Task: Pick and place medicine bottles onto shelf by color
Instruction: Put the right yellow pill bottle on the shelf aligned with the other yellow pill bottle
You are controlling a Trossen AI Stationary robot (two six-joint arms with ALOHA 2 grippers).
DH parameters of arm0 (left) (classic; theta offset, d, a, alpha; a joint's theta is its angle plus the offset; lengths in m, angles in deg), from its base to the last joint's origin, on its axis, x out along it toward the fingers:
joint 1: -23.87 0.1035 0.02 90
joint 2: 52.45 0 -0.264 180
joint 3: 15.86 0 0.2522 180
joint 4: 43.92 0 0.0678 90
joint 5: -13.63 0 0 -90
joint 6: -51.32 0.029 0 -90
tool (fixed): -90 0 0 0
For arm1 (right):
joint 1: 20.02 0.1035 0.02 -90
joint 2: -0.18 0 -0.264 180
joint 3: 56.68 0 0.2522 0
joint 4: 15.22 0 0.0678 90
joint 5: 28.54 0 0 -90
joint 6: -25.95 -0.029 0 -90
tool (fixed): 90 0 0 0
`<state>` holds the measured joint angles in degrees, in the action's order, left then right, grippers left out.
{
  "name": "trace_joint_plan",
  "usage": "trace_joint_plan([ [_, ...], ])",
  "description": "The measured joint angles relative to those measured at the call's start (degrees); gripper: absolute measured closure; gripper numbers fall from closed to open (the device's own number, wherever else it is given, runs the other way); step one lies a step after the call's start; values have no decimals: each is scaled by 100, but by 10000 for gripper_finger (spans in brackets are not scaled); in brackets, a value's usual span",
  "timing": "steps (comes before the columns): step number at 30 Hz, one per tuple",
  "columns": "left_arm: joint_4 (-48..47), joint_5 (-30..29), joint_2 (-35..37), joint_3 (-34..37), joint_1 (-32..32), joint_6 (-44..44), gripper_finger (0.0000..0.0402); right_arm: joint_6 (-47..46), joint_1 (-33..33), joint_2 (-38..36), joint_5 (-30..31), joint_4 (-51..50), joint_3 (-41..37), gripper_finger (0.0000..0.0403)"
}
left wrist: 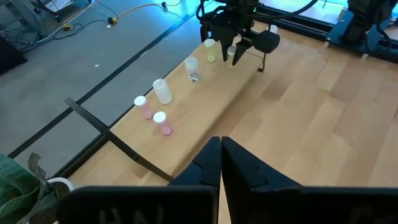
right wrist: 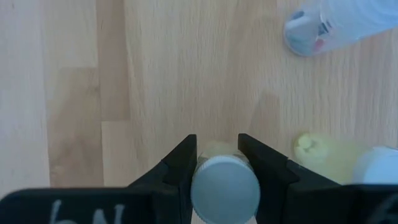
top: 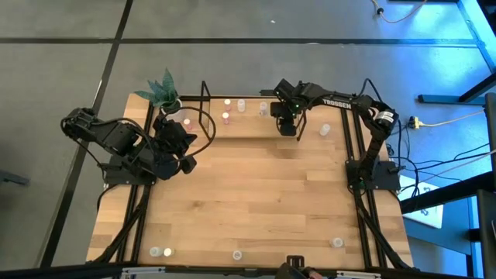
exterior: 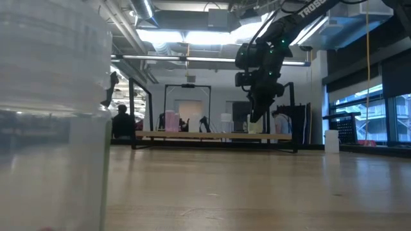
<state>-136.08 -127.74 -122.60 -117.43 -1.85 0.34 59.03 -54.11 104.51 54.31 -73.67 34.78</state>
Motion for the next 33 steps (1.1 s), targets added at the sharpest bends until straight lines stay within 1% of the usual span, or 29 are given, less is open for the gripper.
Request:
trace_joint_plan([
  [7, 0, 0, -1, 0, -1, 2, 399, -21, 0, 2, 2, -11, 2, 286],
  [10, 0, 0, -1, 0, -2, 2, 400, -24, 0, 2, 4, -11, 2, 277],
  [15, 0, 1, -1, 0, -2, 4, 394, -24, 0, 0, 4, -11, 2, 246],
  [19, 0, 2, -1, 0, -2, 4, 399, -24, 0, 1, 12, -11, 2, 216],
  [23, 0, 2, 0, 0, -2, 4, 398, -106, 0, 0, 230, -11, 4, 197],
  [27, 0, 3, -1, 0, -2, 6, 394, -131, 0, 2, 262, -11, 4, 191],
  [33, 0, 4, -1, 0, -2, 7, 400, -133, 4, 0, 260, -13, 4, 190],
])
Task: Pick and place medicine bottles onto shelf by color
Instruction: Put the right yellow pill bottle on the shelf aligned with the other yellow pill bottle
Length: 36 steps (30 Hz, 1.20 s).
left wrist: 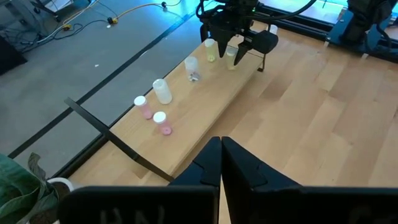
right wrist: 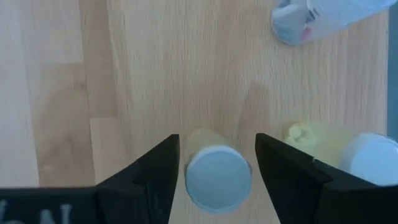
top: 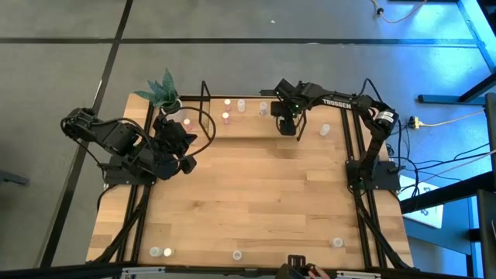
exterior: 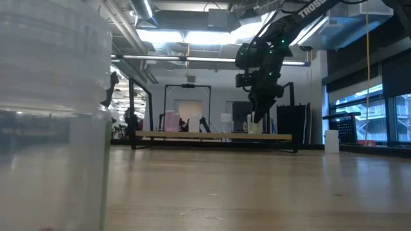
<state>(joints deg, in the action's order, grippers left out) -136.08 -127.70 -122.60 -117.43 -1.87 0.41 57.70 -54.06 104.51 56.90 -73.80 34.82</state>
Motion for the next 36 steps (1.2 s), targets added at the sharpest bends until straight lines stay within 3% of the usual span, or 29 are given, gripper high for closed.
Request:
trace_joint_plan([
  [28, -2, 4, 0, 0, 0, 4, 396, -285, -2, -24, 42, -92, 9, 190],
  [36, -4, 264, 0, 0, -2, 7, 399, -300, -2, -202, 42, -59, 9, 190],
])
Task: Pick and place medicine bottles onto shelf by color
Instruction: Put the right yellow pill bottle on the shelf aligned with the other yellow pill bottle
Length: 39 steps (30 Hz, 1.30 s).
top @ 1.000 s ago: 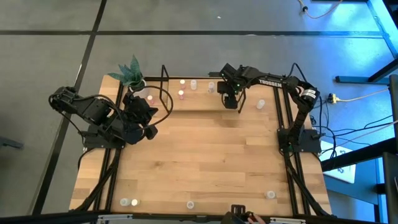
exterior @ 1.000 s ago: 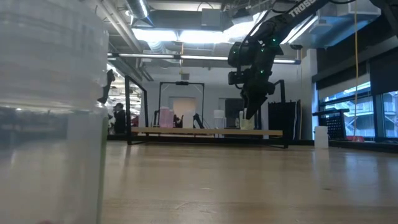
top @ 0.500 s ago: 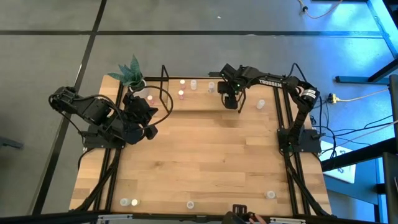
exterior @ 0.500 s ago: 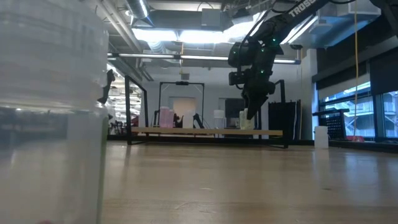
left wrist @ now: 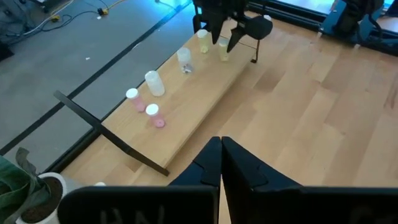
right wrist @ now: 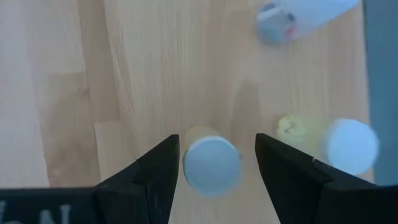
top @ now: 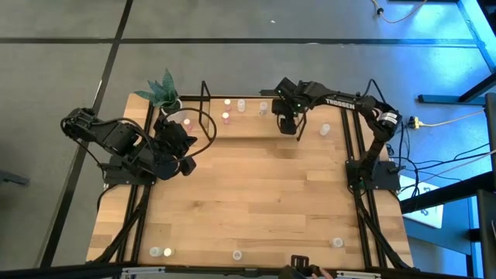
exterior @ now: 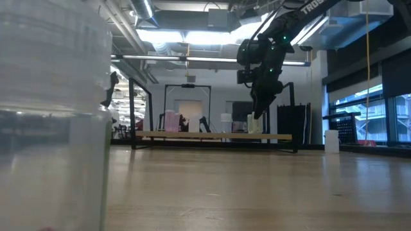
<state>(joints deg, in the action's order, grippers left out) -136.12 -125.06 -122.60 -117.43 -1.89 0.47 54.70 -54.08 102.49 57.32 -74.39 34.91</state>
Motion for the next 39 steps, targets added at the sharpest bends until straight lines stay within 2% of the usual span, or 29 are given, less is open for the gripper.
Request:
trace_joint_plan([
  [8, 0, 12, 0, 0, 0, 0, 394, -18, 0, -486, 0, -17, 0, 190],
  [13, 0, 16, 0, 0, 0, 0, 400, -281, 147, -1069, -63, -18, 0, 190],
  [17, 0, 16, 1, 0, 0, 0, 397, -469, 337, -1567, -466, -3, 0, 190],
  [21, 0, 16, 2, 0, 0, 42, 393, -997, 566, -1930, -1176, 10, 0, 190],
  [24, -9, 15, 1, 0, 0, 43, 395, -1418, 781, -2035, -1338, 15, 0, 190],
  [30, -59, 14, 1, 0, -22, 43, 398, -1637, 1290, -2049, -1319, -154, 0, 190],
  [35, -57, 14, 0, 0, -20, 44, 392, -1795, 1679, -1968, -823, -361, -31, 201],
  [39, -59, 13, 2, 0, -20, 46, 395, -1747, 1746, -1818, -571, -278, -261, 223],
])
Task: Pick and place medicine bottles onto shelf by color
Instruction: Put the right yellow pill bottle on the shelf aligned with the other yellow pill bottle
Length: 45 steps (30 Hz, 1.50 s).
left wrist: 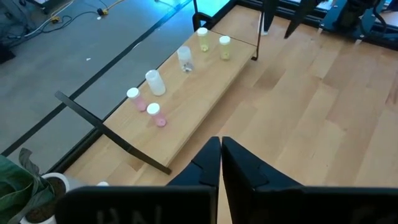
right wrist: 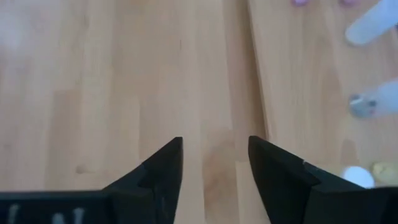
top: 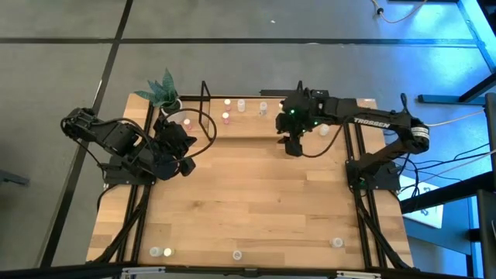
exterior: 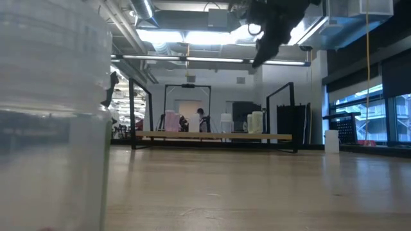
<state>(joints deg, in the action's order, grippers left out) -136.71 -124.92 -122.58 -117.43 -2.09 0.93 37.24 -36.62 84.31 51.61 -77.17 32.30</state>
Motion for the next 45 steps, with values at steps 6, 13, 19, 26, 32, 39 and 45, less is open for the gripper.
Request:
trace_joint_plan([
  [6, 0, 0, 0, 0, 0, 2, 398, -83, -210, 169, 267, 132, -398, 290],
  [13, -1, 0, 0, 0, 0, 2, 393, -278, -595, 612, 276, 331, -554, 386],
  [19, 0, 0, 0, 0, 0, 0, 400, -198, -714, 1062, 652, 543, -554, 392],
  [26, 0, -2, 0, 0, 0, 0, 392, -177, -915, 1386, 936, 587, -554, 396],
  [32, 2, -1, 0, 0, 0, 0, 398, -159, -951, 1428, 1163, 730, -554, 400],
  [39, 2, 0, 0, 0, 0, -2, 394, -165, -951, 1428, 1555, 869, -554, 399],
  [45, 2, -1, 0, 0, 0, -2, 396, -53, -955, 1428, 1588, 871, -554, 399],
])
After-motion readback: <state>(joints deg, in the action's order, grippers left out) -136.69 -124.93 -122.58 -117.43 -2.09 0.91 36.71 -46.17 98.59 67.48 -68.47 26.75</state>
